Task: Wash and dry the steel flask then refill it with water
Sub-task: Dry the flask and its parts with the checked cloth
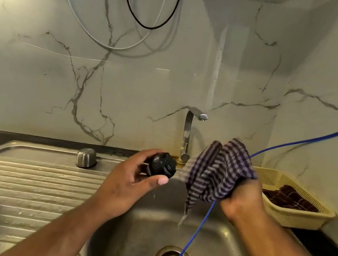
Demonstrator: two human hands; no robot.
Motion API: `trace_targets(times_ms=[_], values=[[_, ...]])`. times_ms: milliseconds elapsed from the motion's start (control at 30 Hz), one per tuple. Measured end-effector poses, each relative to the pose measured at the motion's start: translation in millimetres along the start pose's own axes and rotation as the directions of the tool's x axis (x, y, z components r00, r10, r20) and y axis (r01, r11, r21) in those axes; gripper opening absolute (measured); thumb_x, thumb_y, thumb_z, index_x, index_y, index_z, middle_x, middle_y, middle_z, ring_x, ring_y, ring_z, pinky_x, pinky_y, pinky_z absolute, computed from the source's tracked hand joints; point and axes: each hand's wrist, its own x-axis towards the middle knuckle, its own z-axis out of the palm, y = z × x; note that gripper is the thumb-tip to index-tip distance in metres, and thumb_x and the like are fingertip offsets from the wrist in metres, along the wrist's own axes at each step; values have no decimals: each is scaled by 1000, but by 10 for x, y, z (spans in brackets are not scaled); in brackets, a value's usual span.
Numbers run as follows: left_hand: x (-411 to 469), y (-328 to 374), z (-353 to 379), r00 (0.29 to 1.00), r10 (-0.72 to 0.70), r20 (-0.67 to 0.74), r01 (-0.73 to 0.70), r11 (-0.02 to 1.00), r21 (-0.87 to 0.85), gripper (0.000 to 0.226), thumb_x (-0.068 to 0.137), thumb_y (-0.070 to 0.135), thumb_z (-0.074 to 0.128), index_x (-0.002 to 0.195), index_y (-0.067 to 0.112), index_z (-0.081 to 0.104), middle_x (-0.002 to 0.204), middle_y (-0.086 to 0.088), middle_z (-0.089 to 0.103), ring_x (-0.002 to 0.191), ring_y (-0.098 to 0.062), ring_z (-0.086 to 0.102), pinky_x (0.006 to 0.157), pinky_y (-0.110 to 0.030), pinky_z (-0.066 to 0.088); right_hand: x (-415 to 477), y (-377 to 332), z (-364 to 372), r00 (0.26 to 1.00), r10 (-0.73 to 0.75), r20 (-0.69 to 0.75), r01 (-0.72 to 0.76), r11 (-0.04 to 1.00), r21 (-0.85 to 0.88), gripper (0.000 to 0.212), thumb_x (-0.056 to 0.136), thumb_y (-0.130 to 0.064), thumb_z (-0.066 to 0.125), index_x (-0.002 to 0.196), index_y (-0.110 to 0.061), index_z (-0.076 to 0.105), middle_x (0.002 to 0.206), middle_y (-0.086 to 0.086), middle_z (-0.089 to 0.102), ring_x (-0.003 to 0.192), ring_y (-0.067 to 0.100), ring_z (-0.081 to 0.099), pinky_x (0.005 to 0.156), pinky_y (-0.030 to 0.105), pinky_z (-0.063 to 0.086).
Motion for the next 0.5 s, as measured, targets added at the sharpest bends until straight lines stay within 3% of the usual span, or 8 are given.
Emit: trace_targets(times_ms=[67,100,133,167,233,333,400,500], values=[[-19,75,59,998,-33,48,31,999,45,53,84,72,61,133,51,54,118,24,67,111,0,64,92,-19,51,-136,66,160,972,-87,217,143,955,-259,44,94,-61,52,114,-30,78,120,3,74,105,18,73,86,39,60],[-34,85,102,997,-56,61,55,998,7,57,83,73,60,134,49,52,118,19,68,111,-6,65,92,-25,52,-200,141,205,931,-97,351,245,880,-408,49,88,-69,56,125,-40,69,129,-3,69,114,14,69,91,35,57],[-46,82,141,994,-100,50,105,988,-113,58,83,66,65,135,45,50,117,14,71,111,-13,67,91,-29,54,-284,219,244,867,-82,492,374,759,-533,54,85,-71,59,133,-47,61,135,-10,64,120,7,63,95,28,54],[-63,63,169,987,-151,53,159,957,-244,60,83,53,75,135,40,48,115,10,73,111,-19,68,87,-30,57,-328,305,231,790,-52,610,524,574,-629,56,88,-68,58,140,-47,52,141,-15,57,127,3,57,99,22,50],[-103,109,204,962,-231,142,271,837,-475,60,86,23,78,138,27,48,117,2,74,111,-19,70,82,-28,59,-370,392,186,687,0,726,712,195,-674,56,97,-56,55,149,-41,40,143,-17,47,132,1,48,105,21,45],[-141,254,227,913,-279,299,406,698,-590,31,98,11,60,129,12,62,119,-12,74,111,-24,71,90,-39,59,-318,338,70,649,-18,761,761,48,-647,50,102,-53,50,145,-30,43,134,-14,51,124,0,52,98,16,44],[-133,328,242,879,-313,361,477,609,-634,34,95,17,56,127,10,66,119,-14,74,113,-27,70,100,-46,54,-265,290,-6,647,-49,761,761,-15,-648,49,102,-58,43,140,-27,46,125,-13,55,114,0,56,91,15,46],[-117,341,218,866,-331,375,500,557,-663,35,86,16,60,117,4,73,117,-19,73,112,-30,71,100,-46,53,-241,272,-42,654,-94,750,750,-40,-660,54,102,-63,35,138,-25,47,120,-12,56,108,1,58,87,19,48]])
